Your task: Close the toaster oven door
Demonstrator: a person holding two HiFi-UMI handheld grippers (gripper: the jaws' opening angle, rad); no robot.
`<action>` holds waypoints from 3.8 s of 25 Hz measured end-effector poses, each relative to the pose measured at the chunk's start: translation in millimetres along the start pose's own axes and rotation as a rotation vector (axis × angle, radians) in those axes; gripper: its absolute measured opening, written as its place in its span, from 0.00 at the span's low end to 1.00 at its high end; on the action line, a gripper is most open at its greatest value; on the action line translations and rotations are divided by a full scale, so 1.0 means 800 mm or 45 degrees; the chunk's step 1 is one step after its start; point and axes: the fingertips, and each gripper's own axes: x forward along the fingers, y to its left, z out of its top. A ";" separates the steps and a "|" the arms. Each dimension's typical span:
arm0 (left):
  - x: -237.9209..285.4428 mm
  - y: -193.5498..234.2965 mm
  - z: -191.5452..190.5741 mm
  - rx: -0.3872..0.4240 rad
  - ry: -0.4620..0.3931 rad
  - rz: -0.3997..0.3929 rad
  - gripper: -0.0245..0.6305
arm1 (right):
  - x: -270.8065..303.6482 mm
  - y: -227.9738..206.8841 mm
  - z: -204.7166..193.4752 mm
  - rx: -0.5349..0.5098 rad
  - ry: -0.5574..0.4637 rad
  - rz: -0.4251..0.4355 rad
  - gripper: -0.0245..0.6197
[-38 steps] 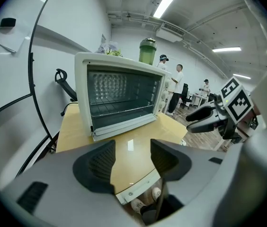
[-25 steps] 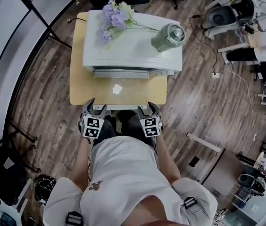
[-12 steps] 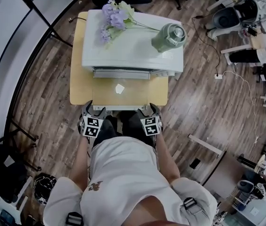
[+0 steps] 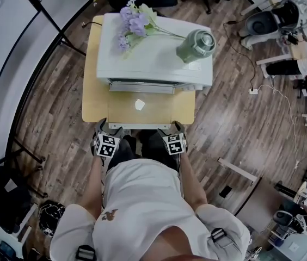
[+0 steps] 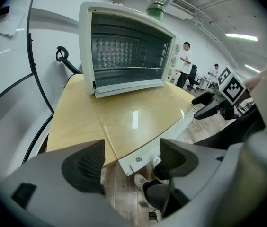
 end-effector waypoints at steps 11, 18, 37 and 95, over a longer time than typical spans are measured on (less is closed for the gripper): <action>0.016 -0.005 -0.013 -0.007 0.054 -0.015 0.60 | 0.002 -0.004 -0.003 -0.007 -0.021 0.038 0.68; 0.027 -0.008 -0.013 -0.007 0.070 -0.032 0.60 | -0.002 0.006 0.001 -0.066 -0.009 0.081 0.66; 0.028 -0.008 -0.010 -0.072 0.065 -0.043 0.60 | -0.002 0.015 0.011 -0.025 -0.048 0.120 0.62; 0.015 -0.019 -0.030 -0.070 0.130 -0.035 0.56 | -0.008 0.016 -0.001 0.143 0.028 0.123 0.56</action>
